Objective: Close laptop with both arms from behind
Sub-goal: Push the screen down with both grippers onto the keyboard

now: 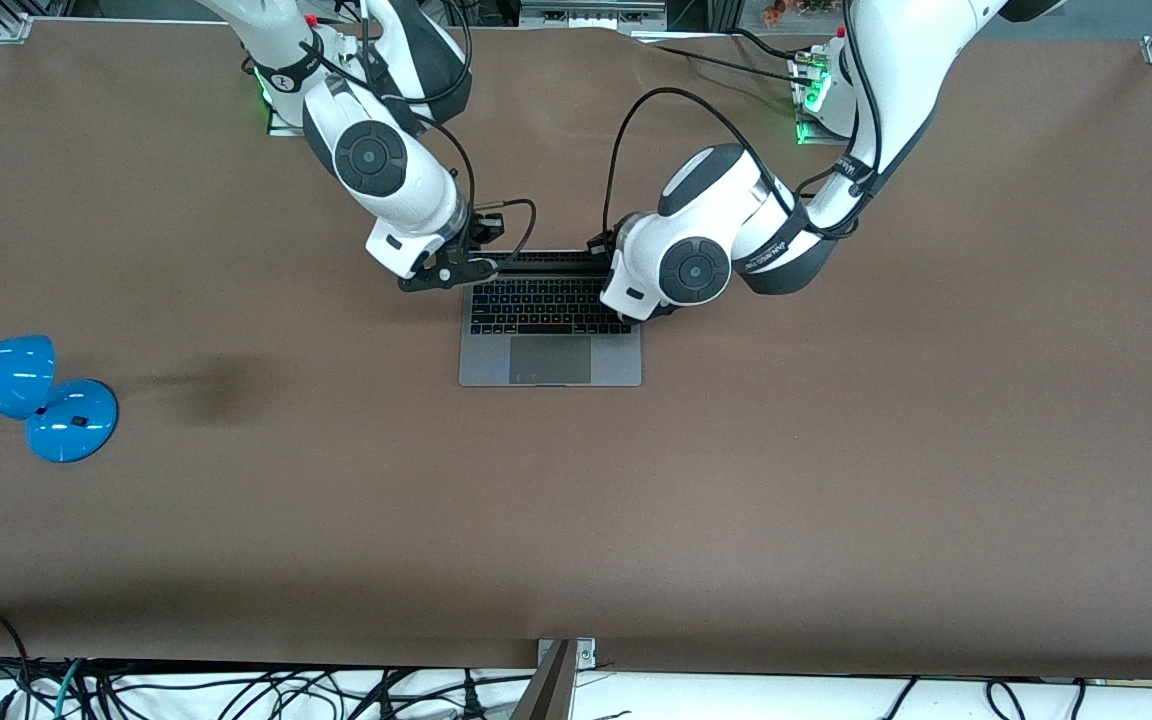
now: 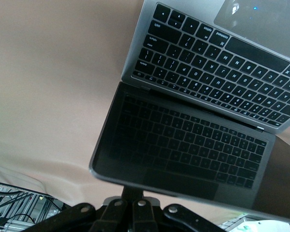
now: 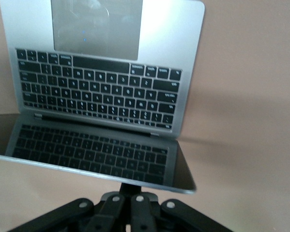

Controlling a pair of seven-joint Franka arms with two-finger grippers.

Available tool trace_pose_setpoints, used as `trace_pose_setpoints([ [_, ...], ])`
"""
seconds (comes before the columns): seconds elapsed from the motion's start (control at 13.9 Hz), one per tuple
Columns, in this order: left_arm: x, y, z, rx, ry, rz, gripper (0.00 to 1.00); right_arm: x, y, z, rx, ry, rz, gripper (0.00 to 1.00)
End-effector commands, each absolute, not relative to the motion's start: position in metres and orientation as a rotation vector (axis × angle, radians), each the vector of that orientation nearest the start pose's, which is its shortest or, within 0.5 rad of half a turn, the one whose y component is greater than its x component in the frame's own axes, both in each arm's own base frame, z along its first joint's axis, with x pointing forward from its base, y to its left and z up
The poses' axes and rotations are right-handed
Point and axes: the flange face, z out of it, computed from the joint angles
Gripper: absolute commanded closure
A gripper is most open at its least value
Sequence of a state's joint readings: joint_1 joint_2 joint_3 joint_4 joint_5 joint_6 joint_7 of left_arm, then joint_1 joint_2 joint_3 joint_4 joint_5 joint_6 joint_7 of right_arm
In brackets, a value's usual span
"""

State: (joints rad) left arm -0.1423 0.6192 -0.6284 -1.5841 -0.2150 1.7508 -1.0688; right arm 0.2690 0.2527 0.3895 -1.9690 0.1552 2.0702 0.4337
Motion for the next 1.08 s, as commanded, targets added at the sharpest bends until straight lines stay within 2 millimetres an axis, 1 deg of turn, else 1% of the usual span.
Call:
trace_pose_setpoints([
  [0.0, 0.501, -0.428, 0.321, -3.025, -0.587, 0.944, 1.00, 0.481, 0.365, 0.338, -2.978, -0.201, 0.300, 1.00],
  [0.07, 0.503, -0.428, 0.315, -3.021, -0.592, 0.953, 1.00, 0.484, 0.363, 0.335, -2.991, -0.212, 0.285, 1.00],
  [0.14, 0.511, -0.427, 0.315, -3.041, -0.613, 0.938, 1.00, 0.490, 0.362, 0.334, -2.993, -0.209, 0.274, 1.00],
  [0.22, 0.518, -0.426, 0.311, -3.049, -0.624, 0.919, 1.00, 0.493, 0.362, 0.334, -2.990, -0.209, 0.270, 1.00],
  [0.36, 0.525, -0.426, 0.302, -3.063, -0.624, 0.873, 1.00, 0.504, 0.360, 0.330, -2.980, -0.194, 0.252, 1.00],
  [0.5, 0.536, -0.423, 0.294, -3.080, -0.658, 0.859, 1.00, 0.514, 0.362, 0.323, -2.977, -0.200, 0.222, 1.00],
  [0.58, 0.543, -0.419, 0.290, -3.081, -0.670, 0.852, 1.00, 0.516, 0.363, 0.316, -2.976, -0.199, 0.214, 1.00],
  [0.86, 0.558, -0.413, 0.277, -3.079, -0.681, 0.824, 1.00, 0.528, 0.362, 0.286, -2.975, -0.185, 0.157, 1.00],
  [1.01, 0.561, -0.412, 0.270, -3.083, -0.684, 0.805, 1.00, 0.531, 0.360, 0.275, -2.972, -0.180, 0.149, 1.00],
])
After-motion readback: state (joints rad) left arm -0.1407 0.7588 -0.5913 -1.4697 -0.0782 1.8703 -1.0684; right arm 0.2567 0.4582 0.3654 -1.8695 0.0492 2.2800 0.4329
